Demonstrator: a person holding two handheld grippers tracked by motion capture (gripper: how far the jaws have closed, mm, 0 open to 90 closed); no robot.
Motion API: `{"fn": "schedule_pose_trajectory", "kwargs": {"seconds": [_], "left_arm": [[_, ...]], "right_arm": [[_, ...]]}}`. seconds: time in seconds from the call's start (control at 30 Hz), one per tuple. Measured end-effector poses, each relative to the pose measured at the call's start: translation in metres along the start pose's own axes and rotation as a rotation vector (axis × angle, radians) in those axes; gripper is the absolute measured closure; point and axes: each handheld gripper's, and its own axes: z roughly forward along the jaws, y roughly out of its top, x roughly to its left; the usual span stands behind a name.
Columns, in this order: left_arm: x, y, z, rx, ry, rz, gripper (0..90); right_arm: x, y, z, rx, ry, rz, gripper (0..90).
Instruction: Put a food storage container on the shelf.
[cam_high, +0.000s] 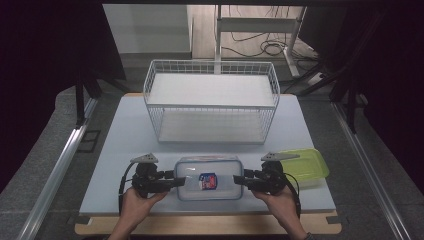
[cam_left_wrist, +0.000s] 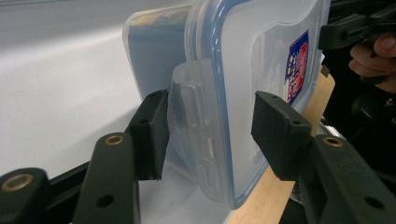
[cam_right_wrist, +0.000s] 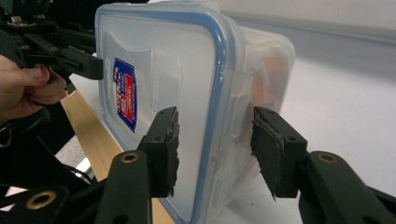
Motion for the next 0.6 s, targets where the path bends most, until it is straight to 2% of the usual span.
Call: {"fn": "schedule_pose_trajectory", "kwargs": {"seconds": [0.3,0.47,0.53,0.6], "left_arm": [[-0.003,0.010,-0.008,-0.029,0.011,0.029,47.3],[-0.004,0.015,-0.014,-0.052,-0.006,0.037,48.7],[-0.003,0.018,-0.017,-0.065,-0.025,0.038,50.5],[-0.004,0.021,-0.018,-0.063,-0.020,0.039,50.9]], "right_arm": [[0.003,0.007,-0.004,-0.037,0.002,-0.020,52.4],[0.005,0.013,-0.007,-0.057,0.009,-0.033,52.4],[0.004,0.015,-0.009,-0.064,0.016,-0.028,52.4],[0.002,0.017,-0.010,-0.079,0.030,-0.029,52.6]]}}
